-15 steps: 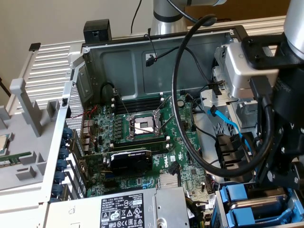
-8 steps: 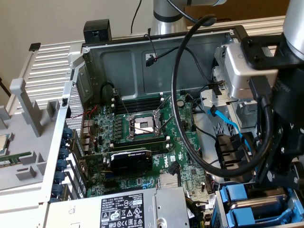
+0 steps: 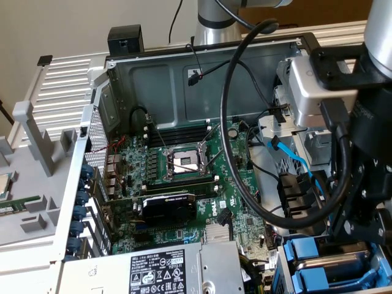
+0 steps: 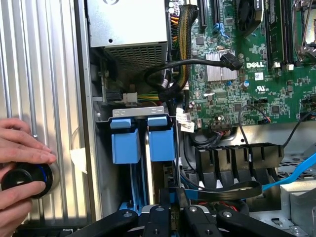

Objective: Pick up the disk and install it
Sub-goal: 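Insert the first disk wire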

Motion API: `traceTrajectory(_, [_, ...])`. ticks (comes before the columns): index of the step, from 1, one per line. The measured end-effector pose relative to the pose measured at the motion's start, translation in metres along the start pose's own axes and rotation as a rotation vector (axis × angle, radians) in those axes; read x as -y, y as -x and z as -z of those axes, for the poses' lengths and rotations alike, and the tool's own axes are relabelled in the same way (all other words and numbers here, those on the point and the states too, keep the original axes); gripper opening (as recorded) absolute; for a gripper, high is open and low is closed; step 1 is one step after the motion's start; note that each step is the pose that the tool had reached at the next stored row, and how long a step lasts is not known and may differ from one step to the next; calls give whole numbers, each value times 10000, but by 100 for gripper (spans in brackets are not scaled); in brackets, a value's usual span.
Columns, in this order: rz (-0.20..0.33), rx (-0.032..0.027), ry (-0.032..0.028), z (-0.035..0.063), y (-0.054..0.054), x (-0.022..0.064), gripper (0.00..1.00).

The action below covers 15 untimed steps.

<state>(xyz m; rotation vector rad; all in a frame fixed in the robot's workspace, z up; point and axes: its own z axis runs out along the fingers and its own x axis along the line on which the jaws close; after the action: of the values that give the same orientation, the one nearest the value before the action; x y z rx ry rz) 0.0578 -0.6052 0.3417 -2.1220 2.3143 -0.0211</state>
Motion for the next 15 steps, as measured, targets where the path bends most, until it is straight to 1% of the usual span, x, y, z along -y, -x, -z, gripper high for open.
traceTrajectory(5, [0, 0, -4, -10, 0, -2, 16])
traceTrajectory(15, [-1, 5, -41, -22, 0, -8, 16])
